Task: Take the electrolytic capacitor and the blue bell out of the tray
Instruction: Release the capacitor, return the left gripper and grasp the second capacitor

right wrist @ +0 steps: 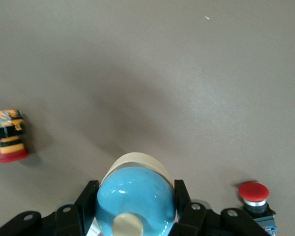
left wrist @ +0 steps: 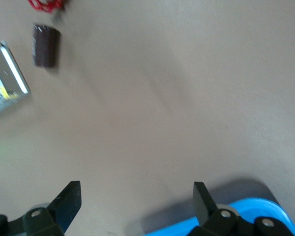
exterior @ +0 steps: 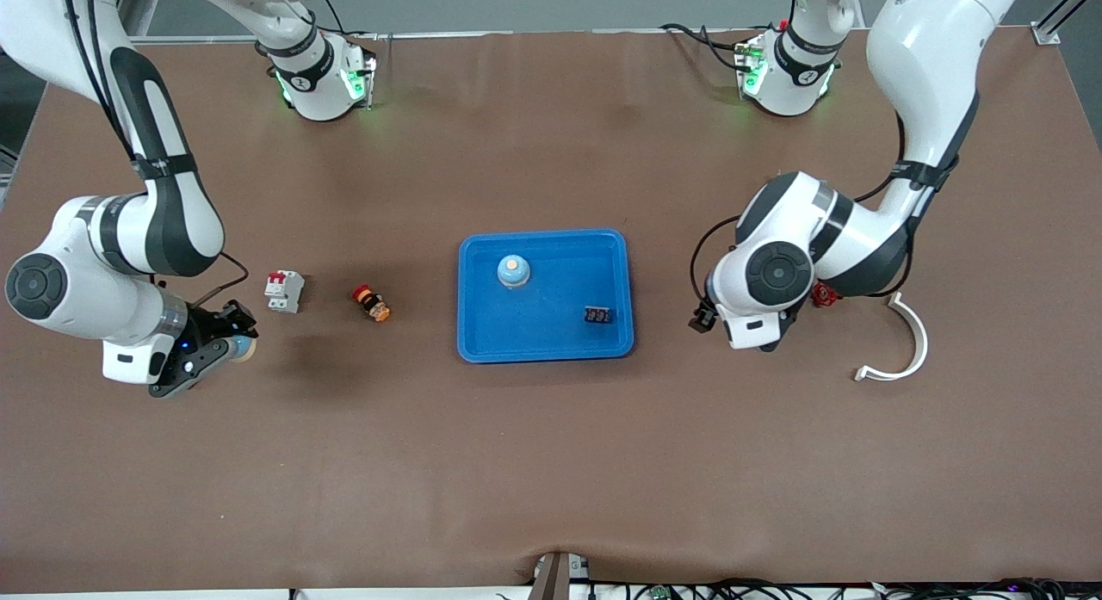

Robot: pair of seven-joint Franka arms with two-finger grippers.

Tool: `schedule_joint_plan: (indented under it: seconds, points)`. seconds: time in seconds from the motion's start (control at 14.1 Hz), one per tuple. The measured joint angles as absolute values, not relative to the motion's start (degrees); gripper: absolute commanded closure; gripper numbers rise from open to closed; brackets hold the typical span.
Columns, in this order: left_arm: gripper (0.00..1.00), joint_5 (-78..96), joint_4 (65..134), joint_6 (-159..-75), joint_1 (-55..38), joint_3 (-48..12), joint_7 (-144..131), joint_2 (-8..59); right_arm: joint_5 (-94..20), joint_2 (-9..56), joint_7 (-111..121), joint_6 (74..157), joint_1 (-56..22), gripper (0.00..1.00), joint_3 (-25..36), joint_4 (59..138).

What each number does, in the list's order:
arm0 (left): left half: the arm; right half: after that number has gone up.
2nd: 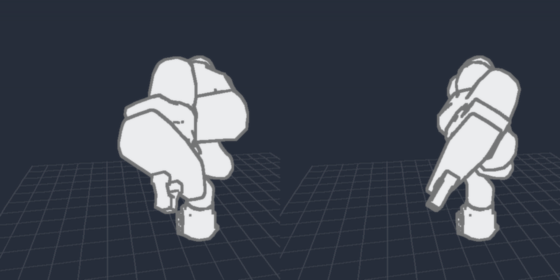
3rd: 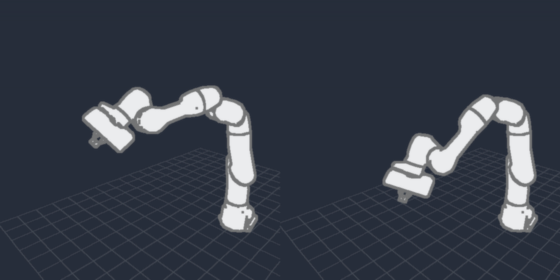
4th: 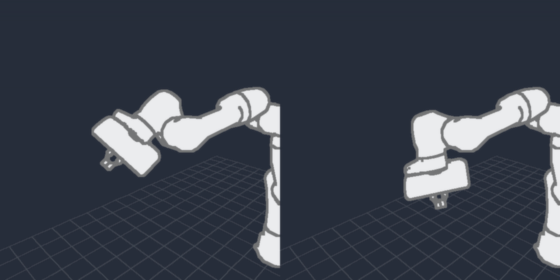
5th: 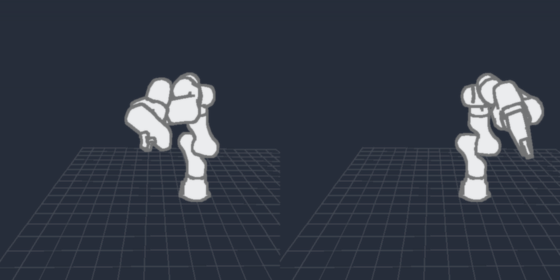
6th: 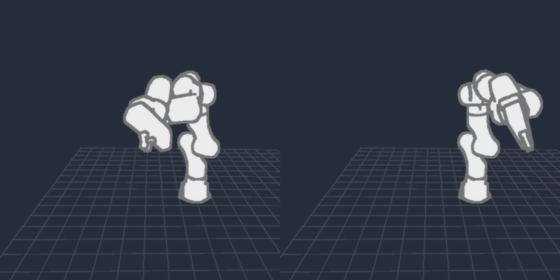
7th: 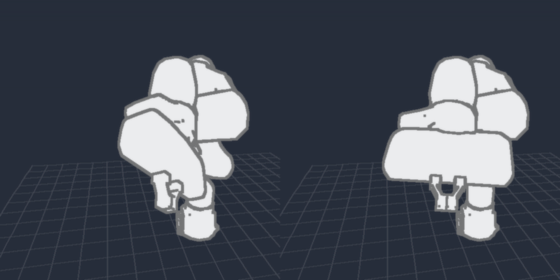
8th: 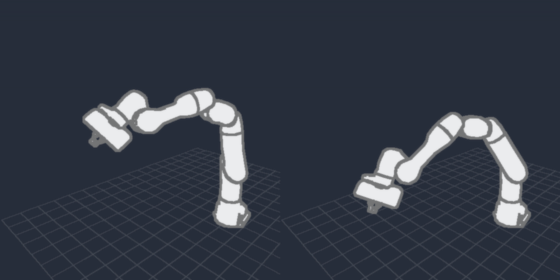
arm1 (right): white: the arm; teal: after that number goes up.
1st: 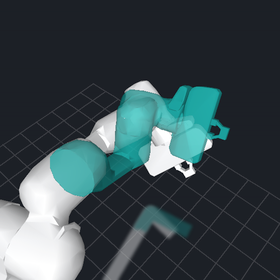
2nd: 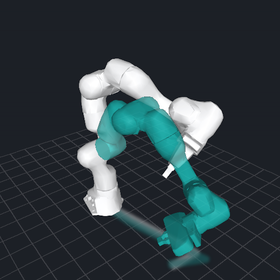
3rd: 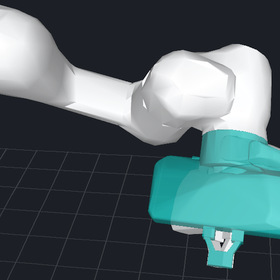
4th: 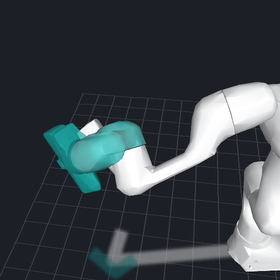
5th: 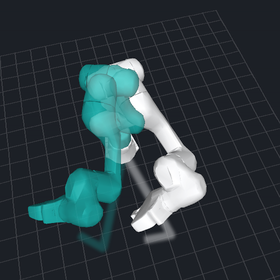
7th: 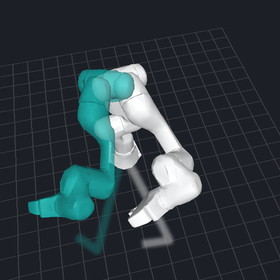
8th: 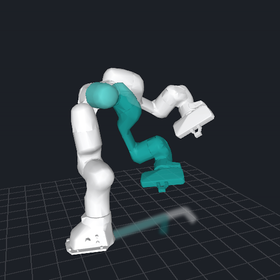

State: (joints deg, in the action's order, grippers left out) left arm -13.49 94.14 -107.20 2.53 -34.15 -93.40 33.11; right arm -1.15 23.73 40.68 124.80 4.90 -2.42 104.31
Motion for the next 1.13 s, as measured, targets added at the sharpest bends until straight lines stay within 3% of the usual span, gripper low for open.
schedule_joint_plan:
  seconds: [0.5,0.71,1.13]
  points:
    - [0.00,-13.5,88.5,-115.3,-5.1,-34.1,-107.4,39.9,-1.1,28.6,50.8,132.3,9.5,0.57,-2.4,105.6]
    - [0.05,-13.5,88.0,-120.0,-7.5,-34.0,-112.1,42.5,-1.1,30.2,52.4,138.4,10.5,0.57,-2.4,108.4]
    - [0.17,-13.5,87.8,-127.7,-13.3,-30.2,-119.6,45.9,-1.1,32.0,55.8,142.8,12.5,0.57,-2.5,110.3]
